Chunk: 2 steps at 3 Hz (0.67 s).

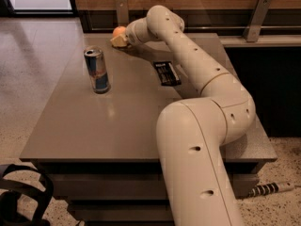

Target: Pick orange

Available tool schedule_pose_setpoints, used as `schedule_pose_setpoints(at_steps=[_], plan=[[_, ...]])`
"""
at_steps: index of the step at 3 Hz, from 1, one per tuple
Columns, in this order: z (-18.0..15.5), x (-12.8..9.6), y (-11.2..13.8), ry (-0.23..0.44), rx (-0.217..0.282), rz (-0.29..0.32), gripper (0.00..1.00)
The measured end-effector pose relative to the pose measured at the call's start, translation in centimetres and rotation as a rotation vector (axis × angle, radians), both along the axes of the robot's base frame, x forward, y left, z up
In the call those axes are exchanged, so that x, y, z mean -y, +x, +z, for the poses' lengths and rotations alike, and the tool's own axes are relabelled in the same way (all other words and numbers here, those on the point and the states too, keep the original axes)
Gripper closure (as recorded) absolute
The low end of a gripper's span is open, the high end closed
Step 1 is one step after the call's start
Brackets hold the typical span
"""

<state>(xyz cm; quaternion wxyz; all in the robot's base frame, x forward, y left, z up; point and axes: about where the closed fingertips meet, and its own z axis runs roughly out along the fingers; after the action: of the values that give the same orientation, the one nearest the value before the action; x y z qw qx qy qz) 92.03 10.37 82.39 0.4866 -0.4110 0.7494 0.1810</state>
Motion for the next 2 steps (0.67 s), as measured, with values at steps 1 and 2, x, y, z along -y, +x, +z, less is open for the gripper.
schedule_pose_setpoints(at_steps=[1, 2], plan=[[0.0, 0.0, 0.0, 0.000, 0.000, 0.000, 1.00], [1.4, 0.3, -0.8, -0.022, 0.006, -0.019, 1.00]])
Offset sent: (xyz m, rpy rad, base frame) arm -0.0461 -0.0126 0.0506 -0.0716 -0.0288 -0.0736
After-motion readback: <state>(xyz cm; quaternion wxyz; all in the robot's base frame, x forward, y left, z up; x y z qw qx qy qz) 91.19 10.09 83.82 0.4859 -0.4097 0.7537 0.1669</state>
